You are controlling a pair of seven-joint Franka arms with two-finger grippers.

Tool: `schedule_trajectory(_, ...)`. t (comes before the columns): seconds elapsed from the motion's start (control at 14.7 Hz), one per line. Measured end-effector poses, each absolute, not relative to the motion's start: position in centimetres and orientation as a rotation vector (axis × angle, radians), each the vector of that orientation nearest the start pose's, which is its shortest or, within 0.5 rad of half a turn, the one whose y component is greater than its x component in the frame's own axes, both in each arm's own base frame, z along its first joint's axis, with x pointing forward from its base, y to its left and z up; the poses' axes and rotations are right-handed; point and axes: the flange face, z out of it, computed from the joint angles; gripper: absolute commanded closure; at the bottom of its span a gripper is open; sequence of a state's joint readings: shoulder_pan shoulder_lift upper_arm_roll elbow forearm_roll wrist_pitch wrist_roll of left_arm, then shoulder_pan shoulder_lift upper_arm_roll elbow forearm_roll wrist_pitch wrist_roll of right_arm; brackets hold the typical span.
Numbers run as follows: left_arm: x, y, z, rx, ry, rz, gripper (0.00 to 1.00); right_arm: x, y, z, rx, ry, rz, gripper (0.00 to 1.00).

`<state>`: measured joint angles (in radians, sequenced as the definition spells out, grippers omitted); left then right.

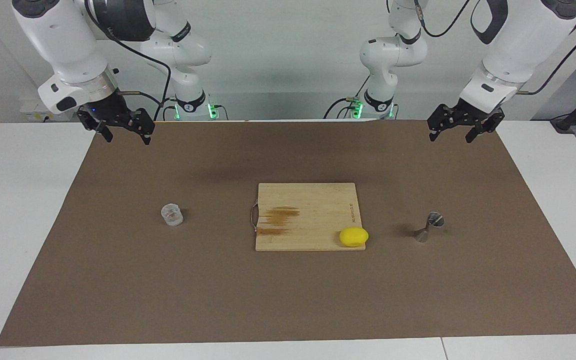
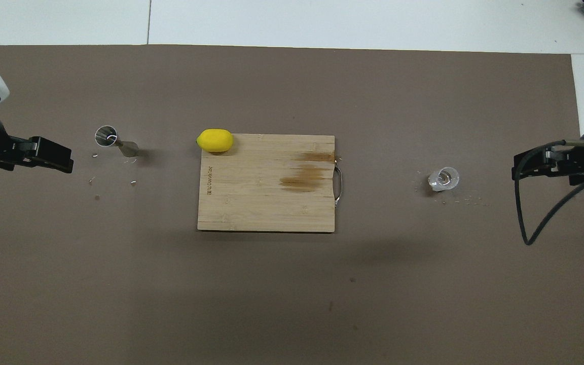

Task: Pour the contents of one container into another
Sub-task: 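Open the left gripper and move it toward the small metal cup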

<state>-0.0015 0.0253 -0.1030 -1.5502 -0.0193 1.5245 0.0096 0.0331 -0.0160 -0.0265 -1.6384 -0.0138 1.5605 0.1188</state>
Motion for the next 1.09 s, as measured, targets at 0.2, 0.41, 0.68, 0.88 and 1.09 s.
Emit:
schedule_trajectory(0.2,55.4,-5.9,61.6,-3.154,0.181,0.087,0.0,54.6,0.2,60.1,-3.152,0.177,0.096,0.0)
schedule_trajectory(0.41,55.4,-5.7,61.6,-3.155,0.173,0.084,0.0,54.6,0.2,60.1,-3.152,0.177,0.096,0.0)
schedule_trajectory(0.68,55.5,-3.9,59.6,-3.155,0.121,0.151,0.0,54.6,0.2,60.1,-3.152,0.177,0.096,0.0)
schedule_trajectory(0.88,56.3,-1.4,56.6,-3.204,0.027,0.249,0.0,54.6,0.2,60.1,-3.152,0.177,0.096,0.0)
schedule_trajectory(1.09,57.7,2.5,52.7,-3.285,-0.264,0.375,0.0,54.6,0.2,60.1,-3.152,0.177,0.096,0.0)
